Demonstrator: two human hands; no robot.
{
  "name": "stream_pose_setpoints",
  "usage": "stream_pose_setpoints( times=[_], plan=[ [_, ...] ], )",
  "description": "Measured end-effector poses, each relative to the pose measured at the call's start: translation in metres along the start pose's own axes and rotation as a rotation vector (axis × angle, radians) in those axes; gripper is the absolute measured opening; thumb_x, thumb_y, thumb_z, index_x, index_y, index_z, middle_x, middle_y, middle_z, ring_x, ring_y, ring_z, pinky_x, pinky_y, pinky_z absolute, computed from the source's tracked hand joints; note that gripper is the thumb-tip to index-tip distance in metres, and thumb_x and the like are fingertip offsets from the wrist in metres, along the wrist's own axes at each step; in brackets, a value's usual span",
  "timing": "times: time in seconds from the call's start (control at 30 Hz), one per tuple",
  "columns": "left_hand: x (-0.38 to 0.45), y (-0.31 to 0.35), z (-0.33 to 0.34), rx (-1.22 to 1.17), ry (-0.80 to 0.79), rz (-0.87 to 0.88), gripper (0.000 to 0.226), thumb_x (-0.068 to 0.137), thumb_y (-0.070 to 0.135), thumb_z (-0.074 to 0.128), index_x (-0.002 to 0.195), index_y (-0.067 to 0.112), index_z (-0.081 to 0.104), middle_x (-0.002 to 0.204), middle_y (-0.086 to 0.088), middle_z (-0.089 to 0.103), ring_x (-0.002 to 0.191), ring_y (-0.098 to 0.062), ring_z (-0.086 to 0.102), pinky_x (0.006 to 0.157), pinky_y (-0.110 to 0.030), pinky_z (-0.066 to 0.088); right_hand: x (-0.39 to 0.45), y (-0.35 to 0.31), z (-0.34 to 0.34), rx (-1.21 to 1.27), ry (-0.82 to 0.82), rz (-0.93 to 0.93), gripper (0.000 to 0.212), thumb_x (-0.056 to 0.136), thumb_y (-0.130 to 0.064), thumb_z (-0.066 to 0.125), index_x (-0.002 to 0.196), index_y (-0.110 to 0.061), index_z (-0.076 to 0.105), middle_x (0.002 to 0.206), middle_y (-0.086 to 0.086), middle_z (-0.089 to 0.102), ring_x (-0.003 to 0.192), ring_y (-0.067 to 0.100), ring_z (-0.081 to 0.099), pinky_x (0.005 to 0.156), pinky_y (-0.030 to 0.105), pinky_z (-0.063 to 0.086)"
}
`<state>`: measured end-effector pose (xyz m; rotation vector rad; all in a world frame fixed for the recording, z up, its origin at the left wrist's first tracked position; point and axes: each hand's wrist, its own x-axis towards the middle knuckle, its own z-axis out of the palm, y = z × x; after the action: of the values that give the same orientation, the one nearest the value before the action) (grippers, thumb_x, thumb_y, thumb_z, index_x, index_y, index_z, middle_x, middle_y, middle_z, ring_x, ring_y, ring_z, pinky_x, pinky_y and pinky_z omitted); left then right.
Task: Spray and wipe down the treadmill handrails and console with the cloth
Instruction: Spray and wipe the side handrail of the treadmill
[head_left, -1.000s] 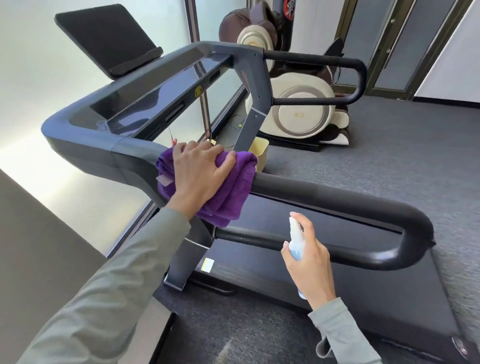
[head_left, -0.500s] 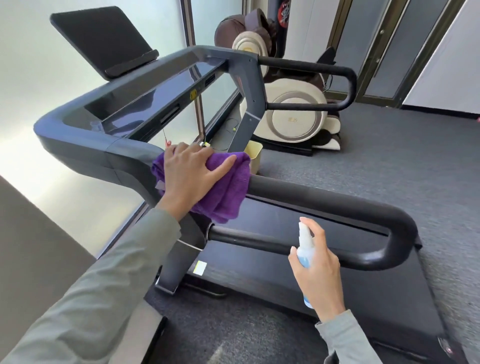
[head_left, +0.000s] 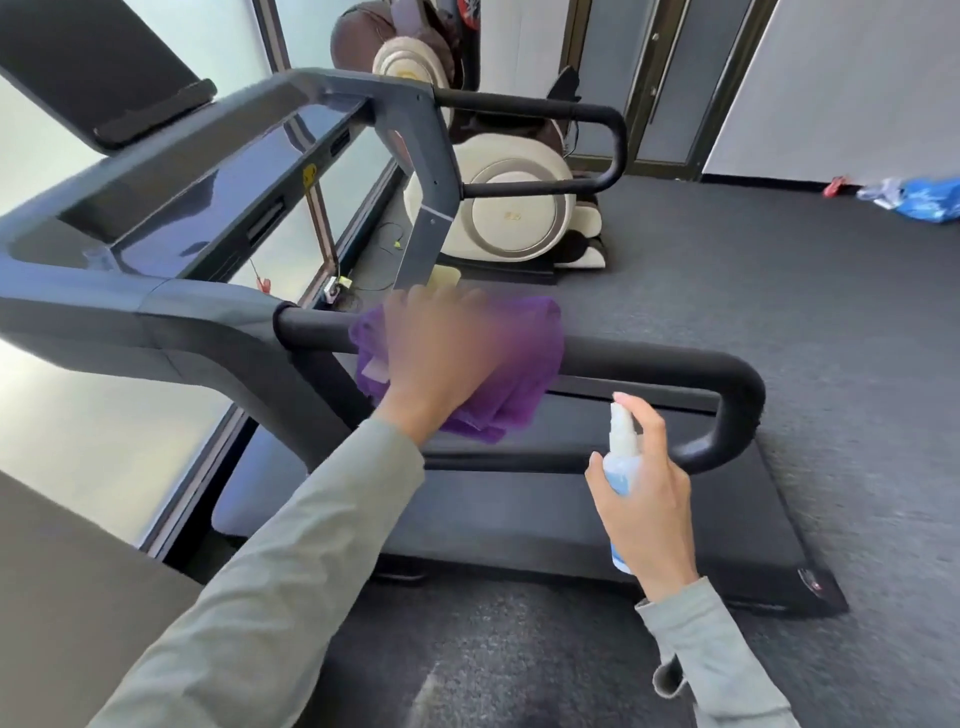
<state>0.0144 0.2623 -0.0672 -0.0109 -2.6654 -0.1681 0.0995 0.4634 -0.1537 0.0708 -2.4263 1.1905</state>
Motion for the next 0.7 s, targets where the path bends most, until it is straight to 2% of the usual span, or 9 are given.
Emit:
stream_pose_setpoints(
  times=[0.03, 0.17, 0.23, 0.33, 0.43, 0.47, 0.57, 0.6, 0.7],
  plan=[
    [-0.001, -0.015, 0.001, -0.003, 0.036, 0.007, 0.072, 0.085, 0.08, 0.021, 0.093, 0.026, 0.068, 0.093, 0.001, 0.066, 0.092, -0.027, 0.056, 0.093, -0.042, 0.032, -0.002, 0.001, -0.004, -0.013, 0.014, -0.002, 0.069, 0.083, -0.006, 0.069, 0.13, -0.045, 0.037, 0.116, -0.016, 0.065, 0.089, 0.017, 0.055, 0.072, 0.021, 0.035],
    [-0.006, -0.054, 0.004, -0.01, 0.166, -0.07, 0.068, 0.087, 0.075, 0.029, 0.094, 0.021, 0.07, 0.092, -0.005, 0.066, 0.094, -0.032, 0.055, 0.095, -0.046, 0.032, -0.011, 0.008, -0.02, -0.045, 0.054, -0.015, 0.07, 0.083, -0.005, 0.07, 0.131, -0.043, 0.037, 0.114, -0.05, 0.046, 0.089, 0.015, 0.054, 0.072, 0.017, 0.034],
    [-0.008, -0.046, 0.005, -0.013, 0.175, -0.13, 0.064, 0.089, 0.072, 0.031, 0.097, 0.022, 0.071, 0.097, -0.004, 0.067, 0.1, -0.032, 0.053, 0.099, -0.048, 0.028, -0.013, 0.014, -0.028, -0.029, 0.06, -0.007, 0.069, 0.083, -0.008, 0.07, 0.132, -0.045, 0.037, 0.113, -0.049, 0.048, 0.085, 0.015, 0.056, 0.072, 0.018, 0.035],
    [-0.005, -0.005, 0.007, -0.015, 0.147, -0.157, 0.059, 0.09, 0.066, 0.032, 0.092, 0.022, 0.071, 0.099, -0.001, 0.069, 0.102, -0.032, 0.053, 0.099, -0.049, 0.026, -0.003, 0.021, -0.037, 0.013, 0.047, -0.023, 0.068, 0.084, -0.009, 0.069, 0.131, -0.046, 0.036, 0.117, -0.033, 0.055, 0.086, 0.016, 0.058, 0.075, 0.019, 0.037],
    [0.0, 0.062, 0.013, -0.01, 0.088, -0.1, 0.056, 0.091, 0.063, 0.031, 0.08, 0.023, 0.069, 0.089, 0.001, 0.07, 0.093, -0.028, 0.055, 0.092, -0.043, 0.029, 0.013, 0.03, -0.049, 0.052, 0.016, -0.106, 0.069, 0.085, -0.006, 0.068, 0.131, -0.045, 0.035, 0.124, -0.049, 0.043, 0.093, 0.013, 0.055, 0.076, 0.016, 0.035],
    [0.001, 0.088, 0.017, -0.008, 0.075, -0.078, 0.056, 0.091, 0.063, 0.031, 0.078, 0.023, 0.068, 0.087, 0.002, 0.07, 0.091, -0.026, 0.056, 0.09, -0.042, 0.03, 0.019, 0.036, -0.055, 0.068, 0.003, -0.123, 0.07, 0.085, -0.006, 0.068, 0.131, -0.046, 0.034, 0.127, -0.047, 0.043, 0.095, 0.013, 0.055, 0.077, 0.016, 0.035],
    [0.002, 0.156, 0.027, -0.012, 0.053, -0.026, 0.056, 0.091, 0.064, 0.032, 0.081, 0.024, 0.071, 0.086, 0.004, 0.07, 0.091, -0.023, 0.056, 0.09, -0.041, 0.031, 0.036, 0.056, -0.079, 0.07, -0.019, -0.132, 0.07, 0.085, -0.006, 0.067, 0.131, -0.047, 0.034, 0.122, -0.023, 0.06, 0.092, 0.017, 0.06, 0.074, 0.017, 0.038],
    [0.002, 0.166, 0.03, -0.021, 0.064, -0.025, 0.056, 0.09, 0.065, 0.033, 0.081, 0.024, 0.071, 0.085, 0.004, 0.07, 0.09, -0.023, 0.057, 0.09, -0.041, 0.032, 0.039, 0.063, -0.087, 0.074, -0.029, -0.135, 0.069, 0.085, -0.006, 0.067, 0.131, -0.047, 0.035, 0.118, -0.024, 0.061, 0.09, 0.018, 0.061, 0.074, 0.017, 0.038],
    [-0.004, 0.157, 0.03, -0.02, 0.145, -0.056, 0.06, 0.089, 0.068, 0.033, 0.08, 0.022, 0.069, 0.084, 0.001, 0.068, 0.087, -0.025, 0.057, 0.088, -0.04, 0.033, 0.05, 0.084, -0.112, 0.1, -0.069, -0.184, 0.068, 0.084, -0.004, 0.068, 0.131, -0.043, 0.037, 0.119, -0.047, 0.045, 0.089, 0.015, 0.058, 0.074, 0.016, 0.038]
  ],
)
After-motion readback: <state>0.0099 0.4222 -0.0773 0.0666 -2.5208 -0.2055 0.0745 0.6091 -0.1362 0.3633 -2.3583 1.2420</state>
